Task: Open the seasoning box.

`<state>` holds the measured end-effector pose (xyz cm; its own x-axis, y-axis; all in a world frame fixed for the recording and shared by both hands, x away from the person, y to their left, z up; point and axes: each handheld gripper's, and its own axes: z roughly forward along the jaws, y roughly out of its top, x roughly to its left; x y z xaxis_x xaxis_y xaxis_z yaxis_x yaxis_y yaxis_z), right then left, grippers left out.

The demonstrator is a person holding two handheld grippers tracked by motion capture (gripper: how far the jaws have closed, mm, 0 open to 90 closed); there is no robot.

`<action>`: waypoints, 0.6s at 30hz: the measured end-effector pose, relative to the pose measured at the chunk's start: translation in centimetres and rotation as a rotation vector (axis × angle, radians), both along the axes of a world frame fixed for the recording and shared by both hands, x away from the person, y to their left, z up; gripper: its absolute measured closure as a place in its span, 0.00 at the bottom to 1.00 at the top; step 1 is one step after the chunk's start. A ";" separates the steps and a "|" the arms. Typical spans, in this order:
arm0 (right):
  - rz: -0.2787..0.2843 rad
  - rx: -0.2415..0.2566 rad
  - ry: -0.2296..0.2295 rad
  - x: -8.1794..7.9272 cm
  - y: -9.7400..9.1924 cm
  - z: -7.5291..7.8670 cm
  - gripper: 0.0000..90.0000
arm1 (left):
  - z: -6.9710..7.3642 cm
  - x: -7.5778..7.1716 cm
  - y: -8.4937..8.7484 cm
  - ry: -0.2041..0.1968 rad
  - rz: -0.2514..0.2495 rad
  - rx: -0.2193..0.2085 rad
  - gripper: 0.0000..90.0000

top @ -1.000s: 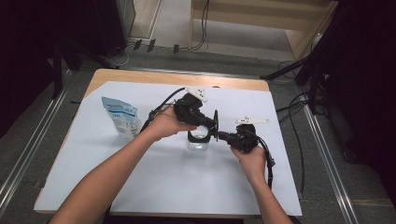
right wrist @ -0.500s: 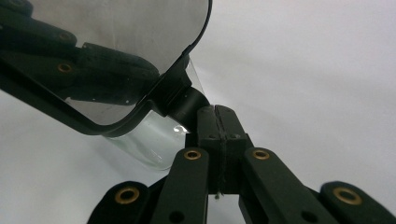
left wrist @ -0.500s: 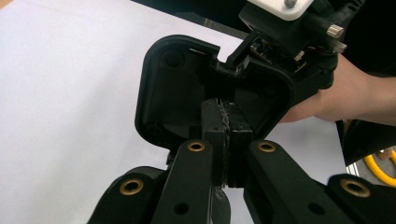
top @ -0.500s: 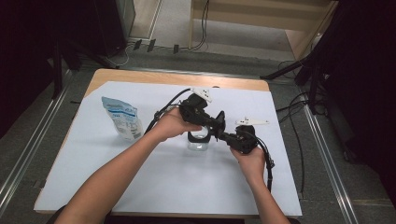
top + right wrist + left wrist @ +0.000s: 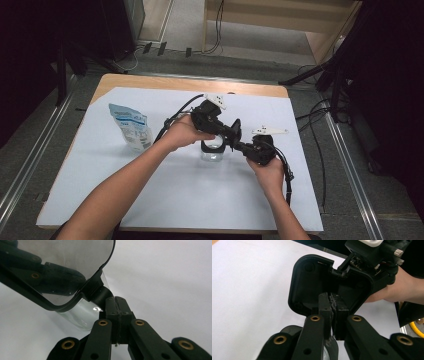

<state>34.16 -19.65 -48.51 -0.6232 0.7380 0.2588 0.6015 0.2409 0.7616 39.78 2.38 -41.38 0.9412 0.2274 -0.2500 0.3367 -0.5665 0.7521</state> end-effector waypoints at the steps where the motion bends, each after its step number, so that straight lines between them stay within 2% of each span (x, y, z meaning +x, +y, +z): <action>1: -0.002 -0.002 -0.001 0.0 0.0 0.0 1.00 | 0.1 -0.1 0.1 -0.002 0.004 -0.004 0.95; 5: -0.013 0.007 -0.007 -0.2 -0.5 0.3 0.99 | 0.5 -0.3 0.9 -0.014 0.002 -0.013 0.87; 9: -0.009 0.021 -0.012 -0.6 -0.9 0.5 0.90 | 0.5 -0.8 2.0 -0.004 0.007 -0.022 0.74; 12: 0.000 0.007 -0.004 -0.9 -1.0 0.3 0.83 | 0.2 -1.1 2.9 -0.028 0.023 -0.018 0.69; 15: 0.011 0.008 0.008 -1.3 -1.0 0.2 0.78 | -0.2 -1.3 4.0 -0.023 0.044 -0.034 0.63; 16: 0.015 0.012 0.008 -1.5 -1.1 0.3 0.77 | -0.3 -1.4 4.3 -0.016 0.047 -0.036 0.58; 18: 0.019 0.015 0.015 -1.9 -1.1 0.3 0.75 | -0.5 -1.5 5.0 0.004 0.047 -0.052 0.57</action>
